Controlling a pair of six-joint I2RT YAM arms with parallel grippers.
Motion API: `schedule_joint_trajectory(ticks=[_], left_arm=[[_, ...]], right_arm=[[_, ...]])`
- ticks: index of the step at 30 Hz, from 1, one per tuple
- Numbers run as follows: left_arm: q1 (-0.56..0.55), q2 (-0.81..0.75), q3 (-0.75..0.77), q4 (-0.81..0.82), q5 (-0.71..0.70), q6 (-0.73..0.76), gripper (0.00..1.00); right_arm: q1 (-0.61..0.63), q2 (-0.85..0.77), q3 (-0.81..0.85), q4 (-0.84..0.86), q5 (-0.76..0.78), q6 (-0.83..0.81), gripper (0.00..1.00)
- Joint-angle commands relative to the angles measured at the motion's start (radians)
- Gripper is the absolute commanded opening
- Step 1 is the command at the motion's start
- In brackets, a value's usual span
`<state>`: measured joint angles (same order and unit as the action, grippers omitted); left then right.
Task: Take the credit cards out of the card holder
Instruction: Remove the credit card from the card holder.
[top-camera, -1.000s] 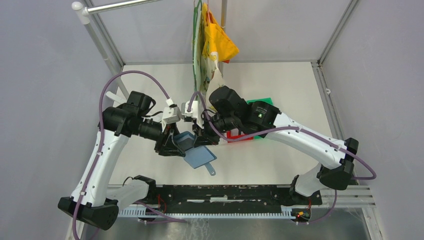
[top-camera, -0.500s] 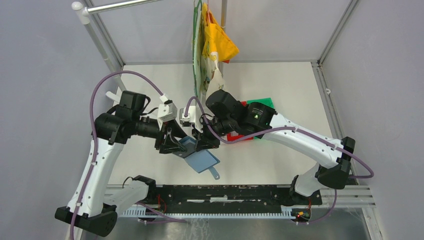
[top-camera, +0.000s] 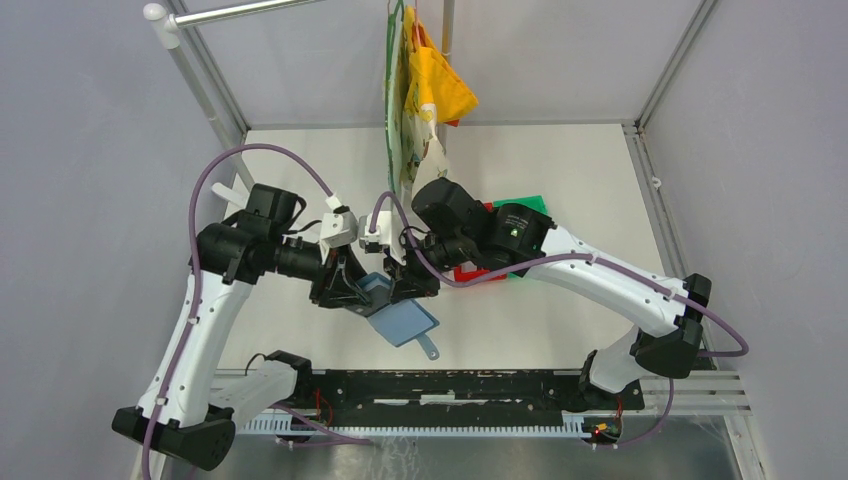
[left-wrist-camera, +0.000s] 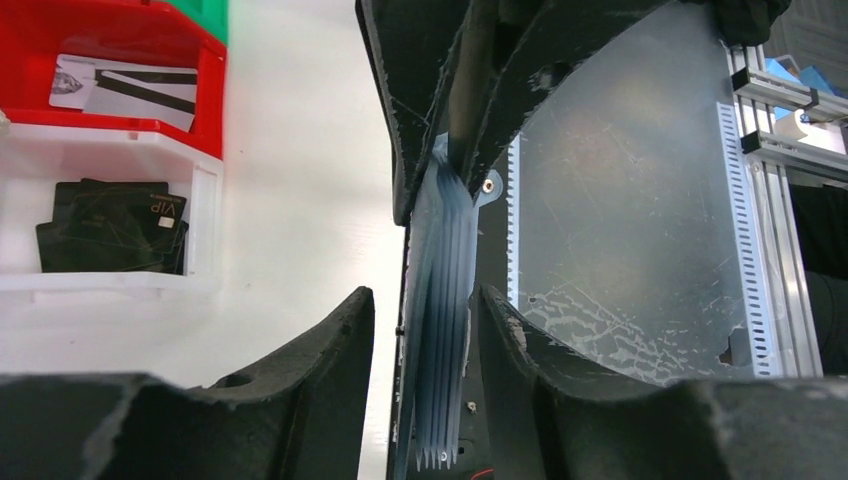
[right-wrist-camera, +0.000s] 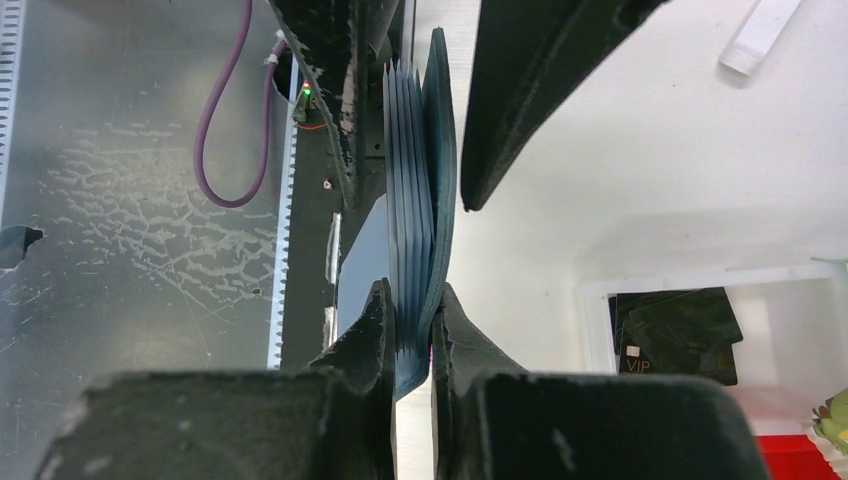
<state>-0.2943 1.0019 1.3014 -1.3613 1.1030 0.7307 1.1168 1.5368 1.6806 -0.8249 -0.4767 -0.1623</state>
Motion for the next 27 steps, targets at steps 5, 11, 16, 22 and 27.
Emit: schedule_joint_trajectory(ticks=[5,11,16,22,27], left_arm=[[-0.004,0.028,0.015,-0.067,0.049,0.088,0.35],[-0.005,0.043,0.045,-0.018,0.062,0.006,0.02],[-0.005,0.001,-0.003,0.333,-0.024,-0.372,0.02],[-0.003,-0.046,-0.048,0.625,-0.138,-0.677,0.02],[-0.004,-0.051,-0.057,0.756,-0.162,-0.869,0.02]], right_arm=[[0.008,-0.002,0.083,0.05,-0.047,-0.011,0.0],[0.002,-0.034,0.079,0.12,0.058,0.067,0.48],[-0.065,-0.22,-0.087,0.395,0.202,0.298,0.67],[-0.092,-0.461,-0.492,0.856,0.155,0.598,0.71],[-0.092,-0.479,-0.669,1.059,0.111,0.754,0.7]])
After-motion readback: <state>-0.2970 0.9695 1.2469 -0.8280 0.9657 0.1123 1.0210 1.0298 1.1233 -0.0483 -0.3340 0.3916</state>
